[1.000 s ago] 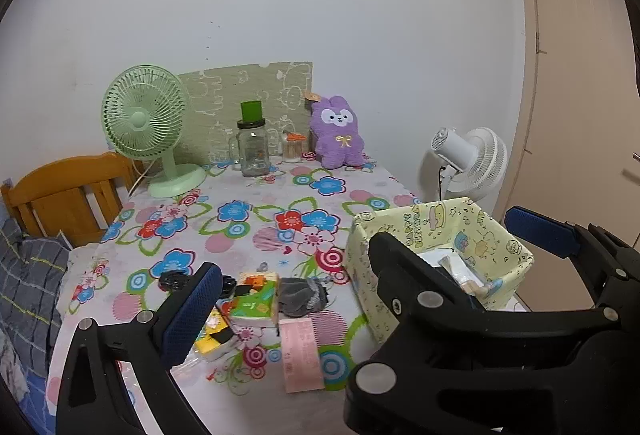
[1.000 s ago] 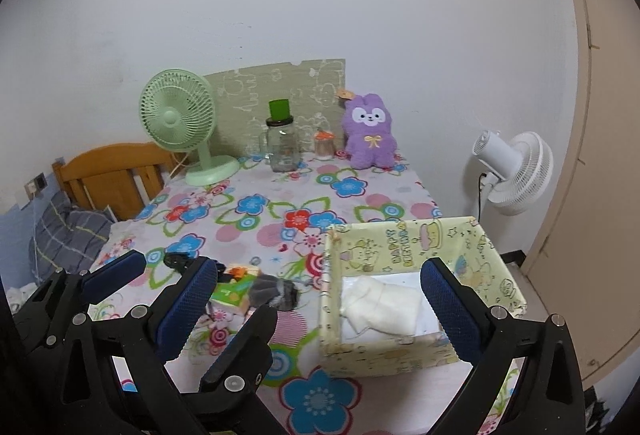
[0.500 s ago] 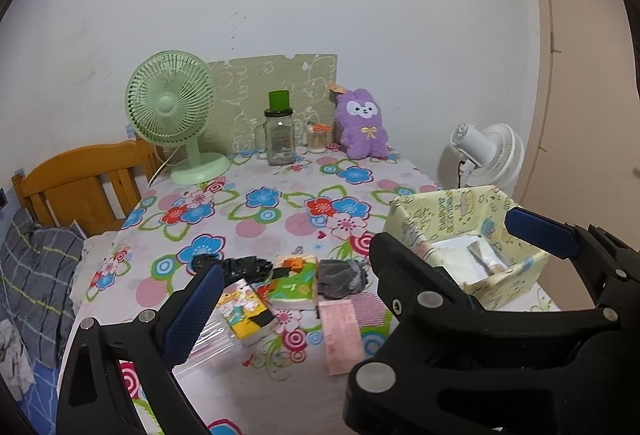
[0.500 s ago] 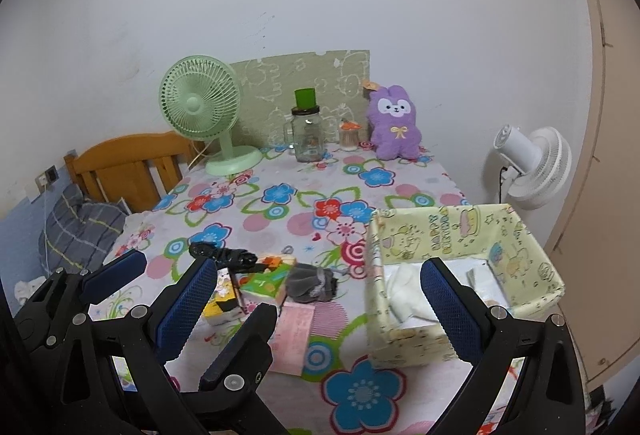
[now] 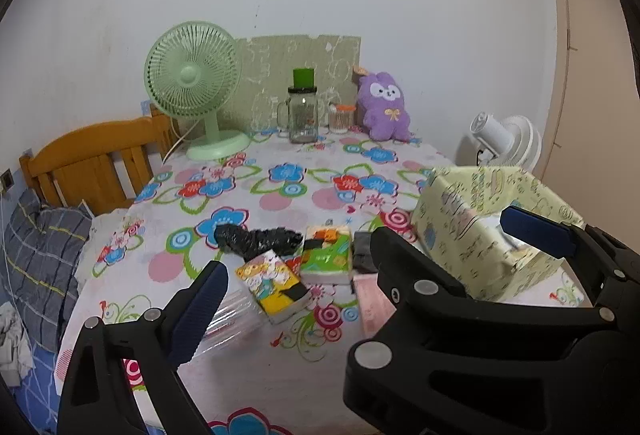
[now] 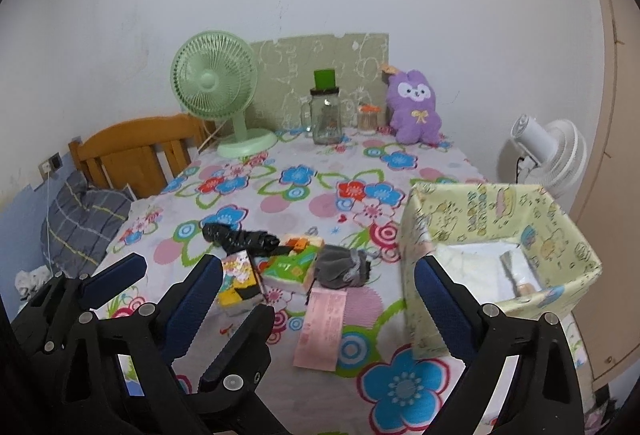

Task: Organize soft objects
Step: 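Withdraw the right tool and move toward the pink paper packet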

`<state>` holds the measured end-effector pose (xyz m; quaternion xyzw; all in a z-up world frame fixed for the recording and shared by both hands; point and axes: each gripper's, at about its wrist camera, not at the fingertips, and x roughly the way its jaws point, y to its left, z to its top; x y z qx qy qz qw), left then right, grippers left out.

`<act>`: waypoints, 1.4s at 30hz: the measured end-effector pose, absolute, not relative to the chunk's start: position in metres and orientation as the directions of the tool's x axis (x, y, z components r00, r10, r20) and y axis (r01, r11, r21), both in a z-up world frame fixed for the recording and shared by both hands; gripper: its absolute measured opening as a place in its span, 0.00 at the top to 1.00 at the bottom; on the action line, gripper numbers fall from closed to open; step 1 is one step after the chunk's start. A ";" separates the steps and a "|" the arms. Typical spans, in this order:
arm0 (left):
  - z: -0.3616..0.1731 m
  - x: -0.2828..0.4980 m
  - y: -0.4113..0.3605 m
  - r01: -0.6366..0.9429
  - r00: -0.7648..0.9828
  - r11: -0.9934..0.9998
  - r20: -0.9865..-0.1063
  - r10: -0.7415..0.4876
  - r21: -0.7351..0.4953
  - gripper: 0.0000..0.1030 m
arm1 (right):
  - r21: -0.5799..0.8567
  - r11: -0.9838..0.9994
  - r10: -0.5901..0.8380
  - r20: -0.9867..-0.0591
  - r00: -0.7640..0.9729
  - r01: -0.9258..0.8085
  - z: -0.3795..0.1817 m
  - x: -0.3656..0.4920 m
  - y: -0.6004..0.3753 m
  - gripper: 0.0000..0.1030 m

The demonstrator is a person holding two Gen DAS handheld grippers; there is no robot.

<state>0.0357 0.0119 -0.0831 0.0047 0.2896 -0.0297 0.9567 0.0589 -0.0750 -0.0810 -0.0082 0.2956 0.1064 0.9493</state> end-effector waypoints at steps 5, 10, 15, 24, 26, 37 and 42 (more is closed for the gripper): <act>-0.096 0.040 0.020 0.052 0.814 0.999 -0.579 -0.046 -0.006 0.07 | 0.052 0.978 0.193 -0.592 0.783 -0.202 -0.097 0.065 -0.067 0.10; -0.111 0.045 0.028 0.037 0.794 0.999 -0.607 -0.039 -0.015 0.10 | 0.051 0.977 0.191 -0.624 0.757 -0.205 -0.111 0.072 -0.060 0.12; -0.124 0.050 0.032 0.019 0.772 0.999 -0.634 -0.031 -0.026 0.11 | 0.045 0.977 0.186 -0.656 0.732 -0.208 -0.126 0.079 -0.056 0.15; -0.145 0.058 0.034 0.008 0.736 1.000 -0.677 -0.025 -0.028 0.12 | 0.032 0.977 0.173 -0.706 0.687 -0.213 -0.148 0.090 -0.052 0.20; -0.149 0.059 0.033 0.012 0.726 1.000 -0.687 -0.028 -0.028 0.13 | 0.029 0.978 0.166 -0.715 0.679 -0.208 -0.153 0.092 -0.052 0.23; -0.172 0.073 0.030 0.013 0.668 0.999 -0.743 -0.045 -0.049 0.17 | 0.020 0.981 0.137 -0.775 0.617 -0.192 -0.180 0.110 -0.056 0.32; -0.180 0.078 0.031 0.013 0.644 0.998 -0.764 -0.052 -0.057 0.17 | 0.030 0.979 0.146 -0.796 0.588 -0.203 -0.189 0.116 -0.055 0.37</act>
